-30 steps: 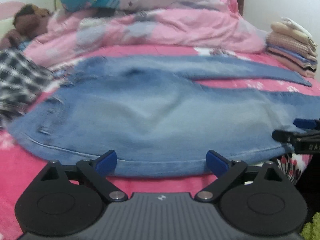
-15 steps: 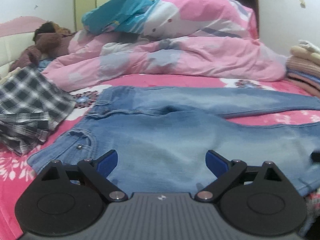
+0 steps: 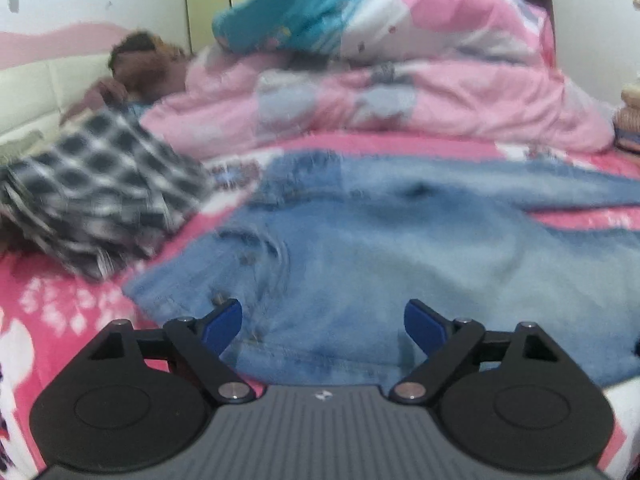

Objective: Fold clothes

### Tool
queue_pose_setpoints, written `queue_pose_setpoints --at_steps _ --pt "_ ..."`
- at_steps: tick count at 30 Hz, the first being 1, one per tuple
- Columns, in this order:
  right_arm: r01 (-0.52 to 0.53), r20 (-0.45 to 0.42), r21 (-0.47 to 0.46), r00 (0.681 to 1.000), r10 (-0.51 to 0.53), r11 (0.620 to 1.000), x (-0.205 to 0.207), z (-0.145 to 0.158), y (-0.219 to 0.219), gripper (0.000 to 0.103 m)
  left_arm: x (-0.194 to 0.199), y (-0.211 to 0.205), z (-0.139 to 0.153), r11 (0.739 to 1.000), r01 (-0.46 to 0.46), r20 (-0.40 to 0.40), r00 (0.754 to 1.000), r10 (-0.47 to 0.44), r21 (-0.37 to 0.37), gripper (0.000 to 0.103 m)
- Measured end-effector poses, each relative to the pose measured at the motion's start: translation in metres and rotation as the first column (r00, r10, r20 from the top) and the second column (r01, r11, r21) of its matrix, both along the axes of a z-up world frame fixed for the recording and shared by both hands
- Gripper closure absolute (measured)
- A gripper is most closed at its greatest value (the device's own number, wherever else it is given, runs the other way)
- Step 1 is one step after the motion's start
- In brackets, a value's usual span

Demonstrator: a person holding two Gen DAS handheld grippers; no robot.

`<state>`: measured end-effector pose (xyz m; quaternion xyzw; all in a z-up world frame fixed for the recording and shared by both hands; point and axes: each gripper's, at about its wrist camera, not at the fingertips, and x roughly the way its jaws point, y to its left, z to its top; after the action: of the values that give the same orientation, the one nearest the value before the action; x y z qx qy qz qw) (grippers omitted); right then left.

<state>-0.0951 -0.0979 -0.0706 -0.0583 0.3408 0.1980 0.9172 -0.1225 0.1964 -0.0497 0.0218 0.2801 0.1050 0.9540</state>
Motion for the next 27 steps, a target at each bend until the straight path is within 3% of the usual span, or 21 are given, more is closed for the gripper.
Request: queue_pose_setpoints --at_steps 4,8,12,14,17,22,23,27 --pt "-0.028 0.0 0.048 1.0 0.028 0.998 0.014 0.021 0.011 0.014 0.03 0.0 0.003 0.999 0.024 0.018 1.0 -0.025 0.035 0.014" --pt "-0.126 0.013 0.097 0.992 0.126 0.987 0.038 0.031 0.049 0.034 0.066 0.001 -0.002 0.997 0.018 -0.006 1.0 -0.018 0.073 0.018" --pt "-0.207 -0.007 0.106 0.978 0.209 0.972 0.06 0.022 0.088 0.061 0.089 0.011 -0.016 0.993 -0.04 -0.046 0.998 0.046 0.112 0.018" --pt "-0.227 -0.018 0.1 0.973 0.23 0.969 0.07 0.013 0.101 0.069 0.098 0.017 -0.024 0.989 -0.073 -0.065 0.995 0.082 0.125 0.017" --pt "-0.264 -0.023 0.081 0.964 0.266 0.961 0.069 0.004 0.103 0.07 0.098 0.03 -0.026 0.995 -0.091 -0.057 0.994 0.093 0.048 0.016" --pt "-0.3 -0.084 0.055 0.949 0.304 0.952 0.056 0.011 0.088 0.076 0.098 0.035 -0.03 0.993 -0.117 -0.047 0.992 0.118 0.029 0.012" --pt "-0.302 -0.086 0.056 0.948 0.306 0.952 0.057 0.016 0.088 0.083 0.099 0.036 -0.03 0.993 -0.118 -0.045 0.992 0.119 0.029 0.012" --pt "-0.31 -0.011 0.148 0.949 0.315 0.939 0.071 0.032 0.105 0.086 0.099 0.035 -0.031 0.992 -0.12 -0.041 0.992 0.122 0.035 0.011"
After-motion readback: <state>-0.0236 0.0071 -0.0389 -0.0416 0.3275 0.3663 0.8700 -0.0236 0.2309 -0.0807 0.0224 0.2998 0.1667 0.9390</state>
